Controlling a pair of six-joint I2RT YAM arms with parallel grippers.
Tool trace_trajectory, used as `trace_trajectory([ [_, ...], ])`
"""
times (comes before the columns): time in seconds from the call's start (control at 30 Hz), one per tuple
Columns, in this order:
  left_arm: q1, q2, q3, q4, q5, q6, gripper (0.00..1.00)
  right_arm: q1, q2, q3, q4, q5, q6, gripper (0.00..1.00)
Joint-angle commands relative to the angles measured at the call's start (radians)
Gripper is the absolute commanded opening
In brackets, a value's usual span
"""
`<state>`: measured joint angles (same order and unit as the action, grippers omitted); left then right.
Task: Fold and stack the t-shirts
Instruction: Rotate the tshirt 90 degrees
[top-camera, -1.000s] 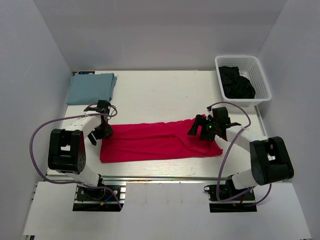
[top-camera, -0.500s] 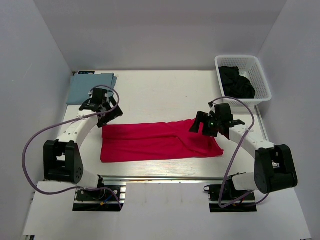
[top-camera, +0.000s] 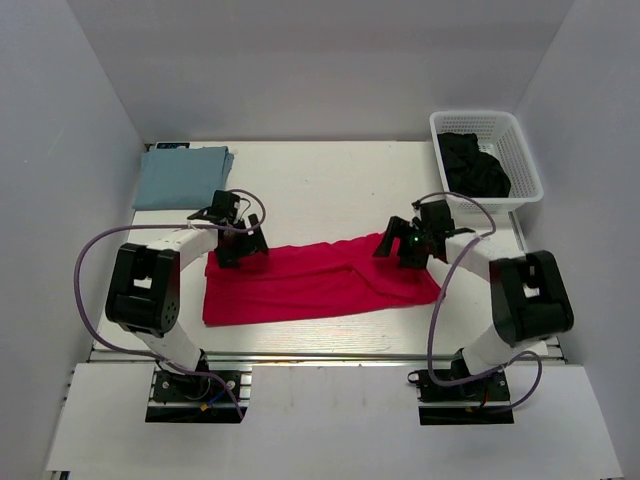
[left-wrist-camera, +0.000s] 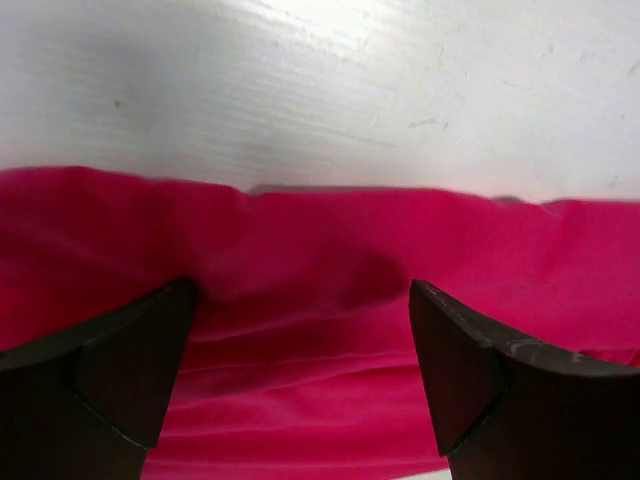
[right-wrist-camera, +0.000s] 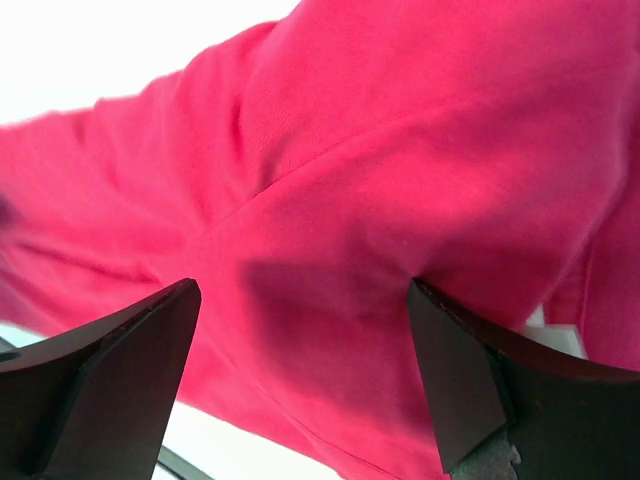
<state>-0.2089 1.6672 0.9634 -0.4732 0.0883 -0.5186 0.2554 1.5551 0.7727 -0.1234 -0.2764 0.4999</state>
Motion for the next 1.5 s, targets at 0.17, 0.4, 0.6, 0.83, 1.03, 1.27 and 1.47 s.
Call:
trace_trajectory([
  [0.17,-0.093,-0.02,-0.144,-0.212,0.112,-0.02,0.99,-0.004,0.423,0.354,0.024,0.006,-0.007,0.9],
  [0.4,-0.191,0.02,-0.173,-0.332,0.2,-0.02,0.99,0.001,0.919,1.08,-0.174,-0.141,-0.072,0.9],
  [0.6,-0.273,-0.023,-0.161,-0.341,0.32,0.029,0.99,-0.002,1.033,1.317,-0.09,-0.167,-0.063,0.9],
  [0.83,-0.362,-0.072,-0.083,-0.298,0.398,0.072,0.99,0.001,0.996,1.363,-0.084,-0.139,-0.118,0.9],
  [1.03,-0.395,-0.104,0.046,-0.379,0.228,0.081,0.99,0.01,0.87,1.35,-0.188,-0.057,-0.288,0.9],
  [1.27,-0.374,-0.104,0.159,-0.438,-0.114,-0.008,0.99,0.074,0.665,1.24,-0.327,0.177,-0.311,0.9],
  [1.47,-0.342,-0.168,0.225,-0.335,-0.346,-0.101,0.99,0.191,0.544,1.033,-0.441,0.348,-0.241,0.9],
])
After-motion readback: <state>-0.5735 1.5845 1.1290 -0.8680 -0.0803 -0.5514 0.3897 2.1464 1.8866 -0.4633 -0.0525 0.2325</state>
